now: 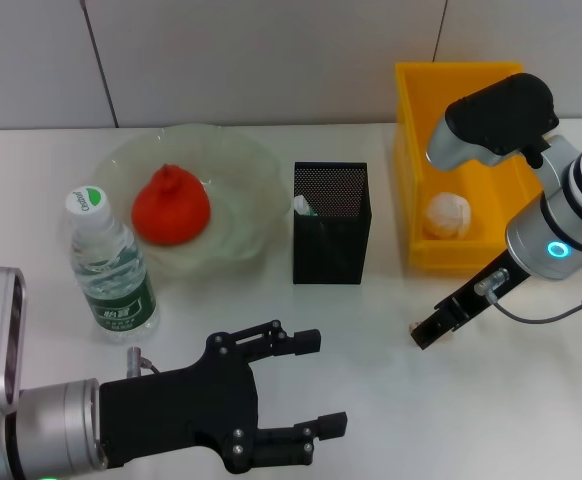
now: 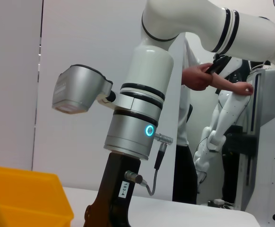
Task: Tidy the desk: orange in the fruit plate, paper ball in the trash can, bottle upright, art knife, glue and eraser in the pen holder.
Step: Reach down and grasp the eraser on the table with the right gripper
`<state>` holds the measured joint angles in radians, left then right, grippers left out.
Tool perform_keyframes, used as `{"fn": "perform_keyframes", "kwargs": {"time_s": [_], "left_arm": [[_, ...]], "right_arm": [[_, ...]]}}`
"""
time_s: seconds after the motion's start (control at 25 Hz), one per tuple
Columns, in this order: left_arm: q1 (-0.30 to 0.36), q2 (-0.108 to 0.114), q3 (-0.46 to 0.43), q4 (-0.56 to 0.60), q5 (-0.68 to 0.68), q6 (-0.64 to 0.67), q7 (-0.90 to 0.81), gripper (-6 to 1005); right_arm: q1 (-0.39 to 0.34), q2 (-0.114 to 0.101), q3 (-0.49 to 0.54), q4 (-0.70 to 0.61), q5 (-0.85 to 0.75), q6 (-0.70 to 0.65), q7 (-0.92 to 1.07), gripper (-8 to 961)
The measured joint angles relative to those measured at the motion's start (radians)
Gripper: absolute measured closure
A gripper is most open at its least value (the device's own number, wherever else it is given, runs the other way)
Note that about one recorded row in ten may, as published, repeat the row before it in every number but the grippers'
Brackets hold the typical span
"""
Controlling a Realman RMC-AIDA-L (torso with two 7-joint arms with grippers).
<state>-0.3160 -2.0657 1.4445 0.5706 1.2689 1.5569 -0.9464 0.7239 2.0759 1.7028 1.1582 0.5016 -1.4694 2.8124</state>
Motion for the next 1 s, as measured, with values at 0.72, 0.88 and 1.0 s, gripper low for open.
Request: {"fn": "perform_keyframes", "kwargs": {"time_s": [0.72, 0.88, 1.0], "left_arm": [[0.005, 0.001, 0.002, 0.0, 0.041, 0.027, 0.04, 202], [0.007, 0.001, 0.002, 0.0, 0.041, 0.028, 0.04, 202], [0.008, 0.001, 0.002, 0.0, 0.041, 0.029, 0.04, 202]], "right_arm": [[-0.001, 0.004, -0.004, -0.043, 0.008, 0.067, 0.055, 162], [0.001, 0.004, -0.011, -0.053, 0.017, 0.076, 0.056, 163], [0.008, 0.004, -0.016, -0.075, 0.019, 0.087, 0.056, 167]]}}
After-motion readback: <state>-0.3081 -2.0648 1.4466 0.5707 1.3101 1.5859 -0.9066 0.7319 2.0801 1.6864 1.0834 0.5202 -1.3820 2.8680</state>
